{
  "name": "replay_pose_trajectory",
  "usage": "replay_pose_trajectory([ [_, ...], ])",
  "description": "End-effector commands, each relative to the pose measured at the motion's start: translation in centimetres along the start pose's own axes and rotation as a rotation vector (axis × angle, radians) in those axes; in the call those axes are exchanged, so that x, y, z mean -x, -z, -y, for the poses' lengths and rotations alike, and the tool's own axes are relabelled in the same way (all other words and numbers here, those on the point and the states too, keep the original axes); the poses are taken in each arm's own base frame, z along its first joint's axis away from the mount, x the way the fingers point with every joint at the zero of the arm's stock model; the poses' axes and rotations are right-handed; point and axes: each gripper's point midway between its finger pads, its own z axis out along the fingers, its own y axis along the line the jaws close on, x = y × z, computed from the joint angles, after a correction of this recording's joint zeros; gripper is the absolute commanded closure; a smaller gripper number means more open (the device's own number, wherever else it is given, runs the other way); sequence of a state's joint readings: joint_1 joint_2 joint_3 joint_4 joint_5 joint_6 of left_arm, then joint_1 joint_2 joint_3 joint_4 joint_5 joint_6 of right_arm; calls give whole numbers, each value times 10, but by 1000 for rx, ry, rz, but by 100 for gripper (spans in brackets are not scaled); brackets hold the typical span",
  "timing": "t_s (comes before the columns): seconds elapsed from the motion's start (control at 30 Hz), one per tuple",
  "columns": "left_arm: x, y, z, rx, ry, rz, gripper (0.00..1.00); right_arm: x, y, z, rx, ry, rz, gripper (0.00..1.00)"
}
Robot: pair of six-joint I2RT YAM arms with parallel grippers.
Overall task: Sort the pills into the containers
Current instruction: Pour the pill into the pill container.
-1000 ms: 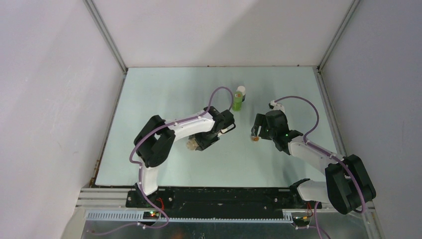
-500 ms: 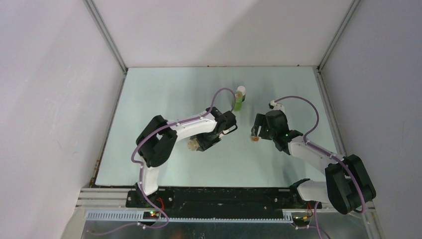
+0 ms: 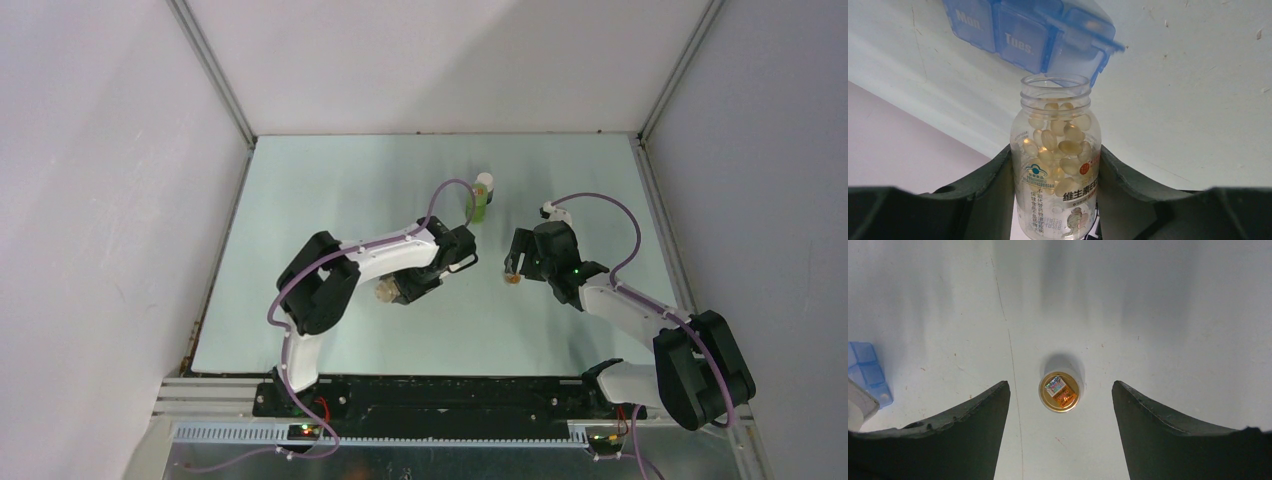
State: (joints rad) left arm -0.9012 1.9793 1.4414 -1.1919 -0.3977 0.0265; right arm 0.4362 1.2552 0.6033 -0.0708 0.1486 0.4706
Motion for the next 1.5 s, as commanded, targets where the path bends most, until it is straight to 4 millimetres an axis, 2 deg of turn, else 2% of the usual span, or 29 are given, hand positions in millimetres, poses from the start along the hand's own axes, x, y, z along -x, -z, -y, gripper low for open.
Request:
replay_pose_trajectory([
  [0.0, 6, 7, -7, 36, -8, 5, 100, 8, 0, -3, 7, -14, 26, 21],
  [0.97, 6, 12, -12, 86, -9, 0, 100, 8, 1, -2, 7, -17, 23, 21],
  [1.47, 0, 30, -14, 56, 66, 155, 100, 5, -1, -6, 24, -27, 8, 21],
])
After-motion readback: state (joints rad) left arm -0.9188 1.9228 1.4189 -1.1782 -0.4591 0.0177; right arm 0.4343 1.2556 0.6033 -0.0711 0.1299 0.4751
